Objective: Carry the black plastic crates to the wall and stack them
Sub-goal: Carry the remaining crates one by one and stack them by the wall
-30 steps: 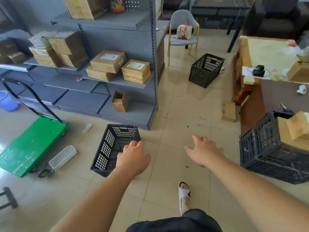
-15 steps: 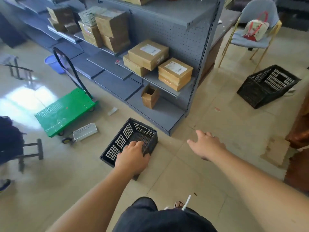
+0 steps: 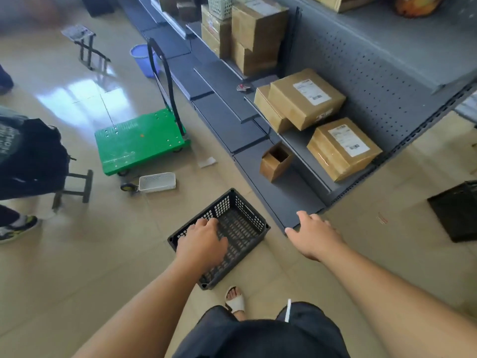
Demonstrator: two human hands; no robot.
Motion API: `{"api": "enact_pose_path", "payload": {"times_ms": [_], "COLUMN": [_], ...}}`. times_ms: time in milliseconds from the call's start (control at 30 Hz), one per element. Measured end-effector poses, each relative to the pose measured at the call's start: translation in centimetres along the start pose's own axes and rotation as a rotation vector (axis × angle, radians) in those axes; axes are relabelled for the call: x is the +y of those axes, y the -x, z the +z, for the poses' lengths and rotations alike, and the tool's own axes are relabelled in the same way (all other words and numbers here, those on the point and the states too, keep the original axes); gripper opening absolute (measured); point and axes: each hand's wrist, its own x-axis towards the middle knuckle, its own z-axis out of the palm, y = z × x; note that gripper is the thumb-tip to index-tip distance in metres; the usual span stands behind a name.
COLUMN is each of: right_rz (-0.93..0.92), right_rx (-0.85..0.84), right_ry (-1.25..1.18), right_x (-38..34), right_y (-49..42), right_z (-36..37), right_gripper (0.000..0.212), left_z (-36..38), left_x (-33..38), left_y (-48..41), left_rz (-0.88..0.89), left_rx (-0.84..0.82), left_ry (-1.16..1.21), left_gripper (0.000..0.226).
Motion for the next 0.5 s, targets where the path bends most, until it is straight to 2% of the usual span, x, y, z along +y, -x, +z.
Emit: {"api": "enact_pose_path", "payload": {"times_ms": [267, 500], "right_rz": [-0.111, -0.302], "right_rx": [-0.065, -0.185], "right_ry": [0.126, 0.24], "right_x": [-4.6, -9.2], "right_y": [-9.4, -18.3], "right_z": [-2.6, -3.0], "right_gripper": [0.064, 0.063], "left_z": [-1.3, -0.7], "left_x": [-1.7, -1.5], "left_y": [-5.1, -7.4], "left_rz": [-0.188, -0.448], "left_rx": [0.019, 0.024], "left_ry": [0.1, 0.205], "left_gripper": [0.059, 0.061]}}
